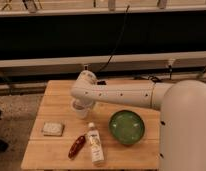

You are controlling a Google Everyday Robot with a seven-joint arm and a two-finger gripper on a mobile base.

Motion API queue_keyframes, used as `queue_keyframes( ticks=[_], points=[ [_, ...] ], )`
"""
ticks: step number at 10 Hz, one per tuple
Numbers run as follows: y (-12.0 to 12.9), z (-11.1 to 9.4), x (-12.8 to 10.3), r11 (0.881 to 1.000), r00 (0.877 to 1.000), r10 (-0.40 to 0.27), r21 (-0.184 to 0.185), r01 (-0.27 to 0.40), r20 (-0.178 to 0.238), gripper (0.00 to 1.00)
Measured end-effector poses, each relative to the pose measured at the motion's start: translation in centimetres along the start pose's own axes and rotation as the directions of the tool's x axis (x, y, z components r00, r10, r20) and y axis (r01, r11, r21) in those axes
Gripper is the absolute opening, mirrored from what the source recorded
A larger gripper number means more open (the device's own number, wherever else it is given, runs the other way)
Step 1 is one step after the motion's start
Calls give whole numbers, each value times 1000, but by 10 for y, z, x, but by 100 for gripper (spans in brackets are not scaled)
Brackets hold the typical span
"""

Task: Pick up the ceramic cup

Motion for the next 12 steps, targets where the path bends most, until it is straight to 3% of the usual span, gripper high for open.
queue_keyframes(
  ticks=[3,6,9,12],
  points=[
    [-1,4,0,1000,1000,-3,0,3,10,69],
    [-2,8,-2,1000,1000,-8,0,8,22,51],
    [-2,7,1,1000,1000,-8,0,8,24,21],
    [-1,-2,11,1000,1000,-8,-7,8,26,1]
  ],
)
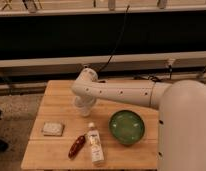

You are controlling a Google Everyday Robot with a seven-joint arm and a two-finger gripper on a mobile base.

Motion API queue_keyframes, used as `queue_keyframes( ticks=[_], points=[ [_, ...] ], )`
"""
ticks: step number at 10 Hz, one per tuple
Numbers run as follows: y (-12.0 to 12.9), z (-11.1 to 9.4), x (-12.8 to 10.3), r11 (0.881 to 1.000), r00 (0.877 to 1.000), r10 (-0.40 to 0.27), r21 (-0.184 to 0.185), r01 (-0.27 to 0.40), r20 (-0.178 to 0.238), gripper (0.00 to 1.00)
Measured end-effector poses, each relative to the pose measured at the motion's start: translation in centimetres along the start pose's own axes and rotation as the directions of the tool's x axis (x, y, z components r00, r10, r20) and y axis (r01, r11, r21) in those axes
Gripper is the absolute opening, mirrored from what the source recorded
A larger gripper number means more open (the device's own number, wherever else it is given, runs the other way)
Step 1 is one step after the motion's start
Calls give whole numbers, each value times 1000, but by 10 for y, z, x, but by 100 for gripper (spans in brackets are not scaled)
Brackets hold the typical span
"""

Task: Pick up the ceramic cup

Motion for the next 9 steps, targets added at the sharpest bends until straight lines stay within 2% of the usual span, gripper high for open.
queue_keyframes(
  ticks=[9],
  points=[
    [-5,-36,26,1000,1000,-29,-12,28,-12,1]
  ],
)
